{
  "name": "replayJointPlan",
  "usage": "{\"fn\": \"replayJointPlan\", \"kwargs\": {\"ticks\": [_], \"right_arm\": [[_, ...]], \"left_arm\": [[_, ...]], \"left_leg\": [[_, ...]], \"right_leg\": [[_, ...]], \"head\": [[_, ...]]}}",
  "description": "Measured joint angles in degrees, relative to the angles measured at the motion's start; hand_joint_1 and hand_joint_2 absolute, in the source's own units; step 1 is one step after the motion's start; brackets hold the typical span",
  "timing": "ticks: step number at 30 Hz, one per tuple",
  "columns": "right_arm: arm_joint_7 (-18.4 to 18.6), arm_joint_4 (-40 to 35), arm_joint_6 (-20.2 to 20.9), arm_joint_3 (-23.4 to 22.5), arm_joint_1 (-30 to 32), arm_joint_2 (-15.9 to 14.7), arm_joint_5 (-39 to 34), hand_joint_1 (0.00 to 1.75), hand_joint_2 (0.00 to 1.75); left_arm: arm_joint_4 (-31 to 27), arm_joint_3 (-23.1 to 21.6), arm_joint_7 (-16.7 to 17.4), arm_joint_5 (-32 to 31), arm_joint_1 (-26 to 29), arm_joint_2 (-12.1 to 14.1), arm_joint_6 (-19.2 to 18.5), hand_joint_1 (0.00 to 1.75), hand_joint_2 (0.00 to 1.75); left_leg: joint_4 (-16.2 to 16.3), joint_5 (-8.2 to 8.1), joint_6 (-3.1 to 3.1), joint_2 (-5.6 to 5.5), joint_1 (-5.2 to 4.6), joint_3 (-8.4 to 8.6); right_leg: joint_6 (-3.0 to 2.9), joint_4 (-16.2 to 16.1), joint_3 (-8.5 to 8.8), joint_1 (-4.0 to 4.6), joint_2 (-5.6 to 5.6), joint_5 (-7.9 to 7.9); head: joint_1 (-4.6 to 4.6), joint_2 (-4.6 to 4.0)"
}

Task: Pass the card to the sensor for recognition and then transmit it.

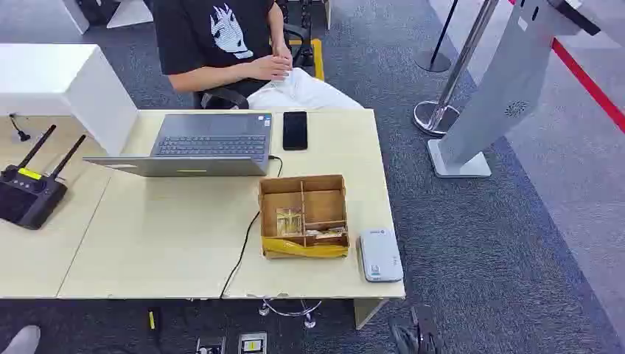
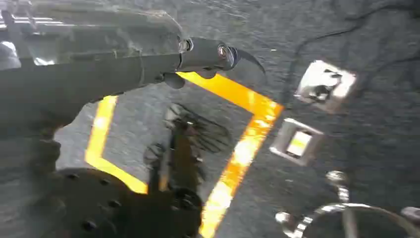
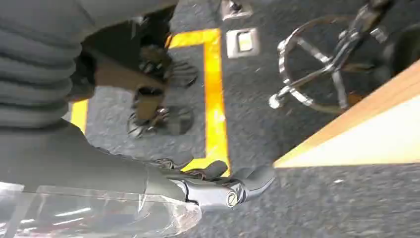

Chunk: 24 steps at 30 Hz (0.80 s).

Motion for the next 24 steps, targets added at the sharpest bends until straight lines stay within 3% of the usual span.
{"fn": "replayJointPlan", "kwargs": {"ticks": [10, 21, 24], "right_arm": [[-4.8, -2.1, -2.6, 1.4, -2.8, 0.1, -12.3, 0.00, 1.75], [-9.6, -11.7, -11.1, 1.8, -2.8, -1.6, -22.7, 0.00, 1.75], [-10.2, -14.6, -13.7, 2.0, -1.7, -2.0, -23.5, 0.00, 1.75]], "left_arm": [[-3.3, -3.1, -5.0, 11.5, -0.9, 0.5, 5.2, 0.00, 1.75], [-7.1, -9.5, -9.7, 22.1, -1.8, 1.9, 9.3, 0.00, 1.75], [-7.9, -11.3, -10.4, 24.1, -2.2, 2.1, 9.7, 0.00, 1.75]], "left_leg": [[0.0, 0.00, 0.00, 0.00, 0.00, 0.00], [0.0, 0.05, 0.07, -0.02, -0.08, -0.14], [0.0, 0.30, 0.14, -0.56, -0.15, -0.59]], "right_leg": [[0.01, 0.0, 0.00, 0.00, 0.00, 0.01], [0.04, 0.0, -0.09, -0.05, -0.08, 0.05], [0.11, 0.0, -0.34, -0.12, -0.53, 0.09]], "head": [[0.00, 0.00], [-0.02, 0.00], [0.00, 0.00]]}}
